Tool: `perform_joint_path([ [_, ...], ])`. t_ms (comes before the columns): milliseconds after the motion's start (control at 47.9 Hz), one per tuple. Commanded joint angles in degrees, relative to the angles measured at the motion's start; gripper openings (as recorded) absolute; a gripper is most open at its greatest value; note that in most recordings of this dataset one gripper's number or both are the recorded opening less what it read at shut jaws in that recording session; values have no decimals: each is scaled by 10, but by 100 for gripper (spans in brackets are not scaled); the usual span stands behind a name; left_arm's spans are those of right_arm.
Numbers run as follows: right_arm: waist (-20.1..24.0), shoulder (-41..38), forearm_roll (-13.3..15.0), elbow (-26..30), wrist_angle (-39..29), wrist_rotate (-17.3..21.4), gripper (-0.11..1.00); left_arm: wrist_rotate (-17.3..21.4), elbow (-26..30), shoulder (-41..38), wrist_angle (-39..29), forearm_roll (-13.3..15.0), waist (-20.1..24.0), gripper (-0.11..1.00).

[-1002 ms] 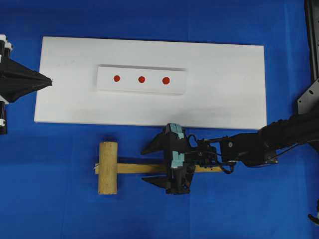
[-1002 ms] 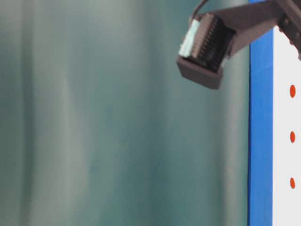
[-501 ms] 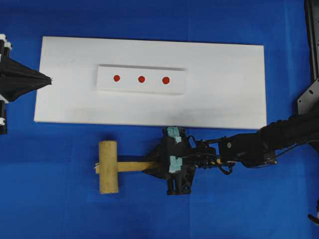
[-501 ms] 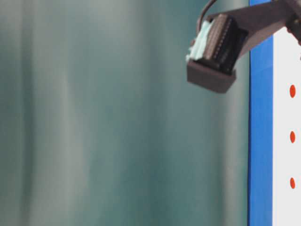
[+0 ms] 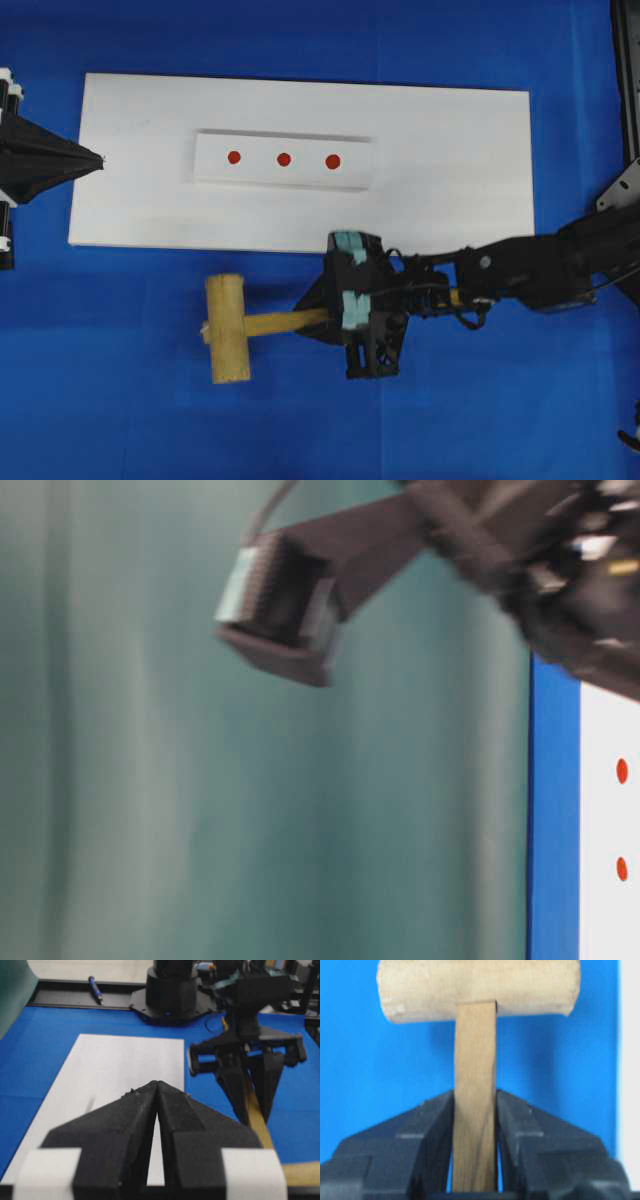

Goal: Hit the mark with a hammer.
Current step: 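Lift the mallet with the right gripper and carry it over the board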

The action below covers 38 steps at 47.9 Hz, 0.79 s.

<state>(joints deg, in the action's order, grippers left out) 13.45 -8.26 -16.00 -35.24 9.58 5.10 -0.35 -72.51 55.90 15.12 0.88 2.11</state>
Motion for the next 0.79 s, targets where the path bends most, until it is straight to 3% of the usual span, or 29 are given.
perform_joint_path([
  [0, -4, 52, 5, 11, -7, -4, 10, -1, 5, -3, 4, 1, 2, 2],
  [209, -5, 115, 15, 0, -9, -28, 10, -1, 5, -3, 3, 1, 2, 2],
  [438, -20, 120, 15, -2, -4, -33, 10, -2, 5, -3, 4, 1, 2, 2],
  [626, -66, 123, 18, -4, 0, -38, 10, -11, 5, -3, 4, 2, 2, 2],
  [772, -111, 126, 47, -5, 2, -40, 10, -22, 5, -3, 3, 2, 2, 2],
])
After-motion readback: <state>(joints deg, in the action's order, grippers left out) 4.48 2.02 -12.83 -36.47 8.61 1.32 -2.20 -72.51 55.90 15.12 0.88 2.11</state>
